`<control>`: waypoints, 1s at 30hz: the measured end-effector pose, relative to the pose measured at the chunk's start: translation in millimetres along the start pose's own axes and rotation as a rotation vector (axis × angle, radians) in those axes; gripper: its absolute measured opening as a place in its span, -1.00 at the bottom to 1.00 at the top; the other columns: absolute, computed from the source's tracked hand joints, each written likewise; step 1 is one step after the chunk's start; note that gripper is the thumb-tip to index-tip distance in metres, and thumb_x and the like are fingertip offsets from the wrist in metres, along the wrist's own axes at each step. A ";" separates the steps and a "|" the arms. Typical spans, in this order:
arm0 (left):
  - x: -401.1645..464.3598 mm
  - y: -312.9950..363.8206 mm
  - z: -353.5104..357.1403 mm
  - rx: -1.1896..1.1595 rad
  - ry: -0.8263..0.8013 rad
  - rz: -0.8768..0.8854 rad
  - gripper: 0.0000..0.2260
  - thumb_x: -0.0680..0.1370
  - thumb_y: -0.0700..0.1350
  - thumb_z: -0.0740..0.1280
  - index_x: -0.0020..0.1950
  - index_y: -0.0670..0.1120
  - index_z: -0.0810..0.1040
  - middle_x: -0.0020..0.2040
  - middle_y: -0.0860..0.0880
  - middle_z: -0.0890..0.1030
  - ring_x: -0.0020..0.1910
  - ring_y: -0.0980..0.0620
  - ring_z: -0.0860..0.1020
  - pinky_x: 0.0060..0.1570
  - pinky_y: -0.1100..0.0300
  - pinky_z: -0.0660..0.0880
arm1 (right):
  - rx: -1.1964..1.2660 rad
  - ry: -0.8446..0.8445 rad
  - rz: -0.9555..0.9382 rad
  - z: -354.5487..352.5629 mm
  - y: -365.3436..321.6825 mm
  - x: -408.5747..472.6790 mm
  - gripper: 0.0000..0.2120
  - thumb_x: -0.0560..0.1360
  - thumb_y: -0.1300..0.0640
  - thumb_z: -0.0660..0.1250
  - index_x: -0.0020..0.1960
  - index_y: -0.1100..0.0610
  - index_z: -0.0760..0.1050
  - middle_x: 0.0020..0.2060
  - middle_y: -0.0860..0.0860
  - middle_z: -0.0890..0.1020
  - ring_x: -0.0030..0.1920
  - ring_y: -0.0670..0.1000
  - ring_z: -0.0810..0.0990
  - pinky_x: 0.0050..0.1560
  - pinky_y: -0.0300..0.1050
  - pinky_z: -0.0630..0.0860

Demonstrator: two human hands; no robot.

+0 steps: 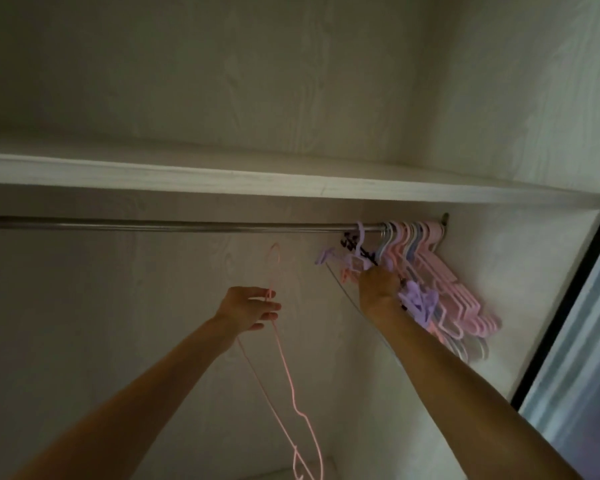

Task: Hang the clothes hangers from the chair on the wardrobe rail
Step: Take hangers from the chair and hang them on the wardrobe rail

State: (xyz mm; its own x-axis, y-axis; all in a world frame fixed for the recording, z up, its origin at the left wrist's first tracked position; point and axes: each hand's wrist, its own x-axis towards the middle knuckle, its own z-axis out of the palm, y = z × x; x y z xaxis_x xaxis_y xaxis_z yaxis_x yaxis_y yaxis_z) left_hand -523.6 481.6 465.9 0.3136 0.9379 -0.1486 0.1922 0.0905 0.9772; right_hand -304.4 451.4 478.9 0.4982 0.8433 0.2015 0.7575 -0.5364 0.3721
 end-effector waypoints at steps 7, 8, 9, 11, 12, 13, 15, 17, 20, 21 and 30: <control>16.1 4.9 -0.4 0.022 -0.088 -0.003 -0.88 0.52 -0.27 0.33 0.03 -0.13 0.55 -0.56 0.13 0.58 -0.58 0.26 0.55 -0.24 0.27 0.47 | 0.012 -0.122 0.039 -14.5 13.1 15.1 -0.64 0.57 0.24 0.17 0.36 0.19 0.35 0.30 0.11 0.48 0.26 0.09 0.51 0.14 -0.09 0.49; 17.7 5.7 -0.2 0.026 -0.102 -0.006 -0.89 0.52 -0.27 0.32 0.02 -0.13 0.54 -0.56 0.13 0.59 -0.58 0.26 0.56 -0.23 0.27 0.47 | 0.043 -0.112 0.040 -16.2 14.0 15.2 -0.66 0.57 0.26 0.17 0.34 0.19 0.38 0.27 0.10 0.51 0.25 0.09 0.51 0.13 -0.09 0.50; 18.3 6.5 -0.4 0.039 -0.117 0.000 -0.89 0.53 -0.26 0.32 0.03 -0.13 0.55 -0.51 0.12 0.60 -0.55 0.25 0.57 -0.22 0.27 0.47 | 0.080 -0.098 0.045 -18.6 15.0 13.8 -0.67 0.56 0.26 0.18 0.32 0.20 0.39 0.26 0.11 0.51 0.26 0.09 0.51 0.13 -0.08 0.50; 18.8 7.4 0.0 0.085 -0.145 0.020 -0.84 0.52 -0.24 0.34 0.09 -0.14 0.58 -0.35 0.04 0.64 -0.43 0.20 0.61 -0.21 0.27 0.47 | 0.167 -0.061 0.036 -25.1 18.7 7.0 -0.69 0.55 0.26 0.19 0.29 0.20 0.41 0.25 0.12 0.53 0.25 0.11 0.51 0.13 -0.06 0.49; 18.3 8.1 1.0 0.115 -0.158 0.029 -0.82 0.52 -0.22 0.35 0.12 -0.14 0.58 -0.27 0.00 0.63 -0.35 0.16 0.61 -0.21 0.27 0.47 | 0.198 -0.009 0.017 -29.1 21.4 1.4 -0.69 0.55 0.25 0.20 0.28 0.21 0.43 0.23 0.13 0.54 0.24 0.12 0.52 0.13 -0.05 0.48; 17.3 9.2 2.8 0.148 -0.170 0.039 -0.80 0.51 -0.20 0.36 0.13 -0.13 0.59 -0.21 -0.02 0.63 -0.29 0.14 0.60 -0.21 0.27 0.47 | 0.230 0.073 -0.014 -32.7 24.6 -6.9 -0.70 0.54 0.23 0.20 0.27 0.21 0.43 0.21 0.14 0.54 0.22 0.14 0.53 0.13 -0.04 0.48; 16.1 13.0 9.2 0.216 -0.186 0.062 -0.78 0.49 -0.18 0.39 0.14 -0.10 0.60 -0.12 -0.04 0.64 -0.25 0.14 0.58 -0.23 0.28 0.46 | 0.393 0.216 -0.146 -37.0 28.4 -28.4 -0.68 0.56 0.15 0.17 0.29 0.21 0.41 0.23 0.18 0.53 0.20 0.16 0.53 0.11 -0.03 0.46; 14.8 18.9 19.0 0.279 -0.178 0.107 -0.76 0.47 -0.16 0.41 0.13 -0.08 0.61 -0.09 -0.04 0.62 -0.25 0.15 0.56 -0.29 0.31 0.45 | 0.681 0.062 -0.297 -40.9 26.1 -56.9 -0.57 0.60 0.04 0.13 0.43 0.16 0.27 0.39 0.14 0.38 0.31 0.12 0.44 0.21 -0.09 0.40; 11.1 32.4 37.6 0.343 -0.161 0.205 -0.72 0.44 -0.11 0.45 0.15 -0.07 0.62 -0.07 -0.06 0.59 -0.12 0.08 0.54 -0.34 0.33 0.44 | 1.025 -0.496 -0.320 -40.7 17.1 -91.2 -0.46 0.57 0.00 0.21 0.47 0.18 0.17 0.38 0.11 0.40 0.30 0.11 0.48 0.34 -0.09 0.38; 10.7 36.7 43.3 0.354 -0.163 0.236 -0.69 0.43 -0.10 0.46 0.16 -0.08 0.62 -0.03 -0.08 0.61 -0.09 0.07 0.54 -0.32 0.33 0.46 | 1.088 -0.558 -0.311 -34.9 15.0 -94.0 -0.46 0.56 0.03 0.24 0.45 0.21 0.17 0.32 0.14 0.46 0.20 0.14 0.55 0.30 -0.05 0.44; 16.1 78.7 68.7 0.542 0.022 0.483 -0.62 0.42 0.11 0.41 0.19 0.01 0.59 0.18 -0.06 0.61 0.17 -0.07 0.57 0.19 0.07 0.50 | 0.984 0.017 -0.185 -31.2 25.2 -69.5 -0.65 0.59 0.26 0.06 -0.33 0.02 0.37 -0.43 -0.01 0.47 -0.42 -0.03 0.51 -0.32 -0.24 0.39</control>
State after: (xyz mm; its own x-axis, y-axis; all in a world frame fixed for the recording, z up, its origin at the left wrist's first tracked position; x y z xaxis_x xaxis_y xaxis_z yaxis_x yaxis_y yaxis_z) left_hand -439.6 480.8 530.0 0.4625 0.8382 0.2891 0.4723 -0.5088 0.7197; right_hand -333.2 380.3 502.5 0.3372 0.9124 0.2320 0.8383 -0.1788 -0.5151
